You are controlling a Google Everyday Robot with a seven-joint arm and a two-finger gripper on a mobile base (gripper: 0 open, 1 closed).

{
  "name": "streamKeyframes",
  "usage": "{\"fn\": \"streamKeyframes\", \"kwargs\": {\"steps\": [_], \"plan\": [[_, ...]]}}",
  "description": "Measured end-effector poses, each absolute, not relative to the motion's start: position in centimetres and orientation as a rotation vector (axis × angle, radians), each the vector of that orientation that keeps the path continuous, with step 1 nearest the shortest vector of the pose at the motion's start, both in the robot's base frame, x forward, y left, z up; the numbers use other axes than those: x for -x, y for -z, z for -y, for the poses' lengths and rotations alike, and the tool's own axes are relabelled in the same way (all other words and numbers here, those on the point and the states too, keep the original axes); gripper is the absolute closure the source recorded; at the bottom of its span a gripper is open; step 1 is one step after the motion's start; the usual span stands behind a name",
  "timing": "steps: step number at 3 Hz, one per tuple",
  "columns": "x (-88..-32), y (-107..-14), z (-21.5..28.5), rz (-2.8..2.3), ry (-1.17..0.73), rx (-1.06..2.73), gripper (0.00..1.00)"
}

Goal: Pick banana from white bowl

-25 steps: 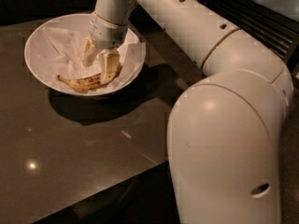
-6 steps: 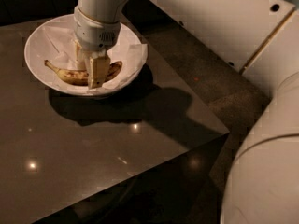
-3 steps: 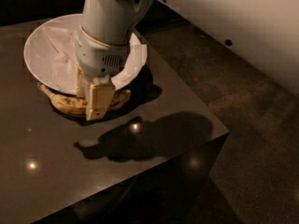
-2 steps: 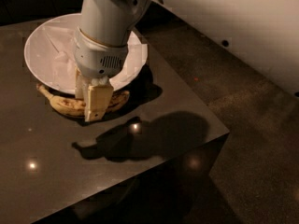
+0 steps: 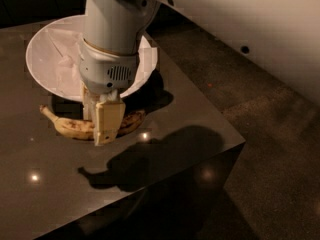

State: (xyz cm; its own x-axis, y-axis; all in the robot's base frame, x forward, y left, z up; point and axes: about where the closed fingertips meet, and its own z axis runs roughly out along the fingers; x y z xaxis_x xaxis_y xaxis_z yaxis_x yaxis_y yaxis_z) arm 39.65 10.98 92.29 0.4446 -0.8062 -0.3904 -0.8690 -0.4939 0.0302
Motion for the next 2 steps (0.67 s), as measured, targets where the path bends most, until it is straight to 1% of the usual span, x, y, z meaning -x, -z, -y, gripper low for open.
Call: {"fn": "streamKeyframes", "kwargs": {"steps": [1, 2], "plan": [[-37.2, -91.7, -9.7, -1.543, -0.613, 2.511, 1.0], [-35.9, -91.5, -8.7, -1.585, -0.646, 2.495, 1.0]]}}
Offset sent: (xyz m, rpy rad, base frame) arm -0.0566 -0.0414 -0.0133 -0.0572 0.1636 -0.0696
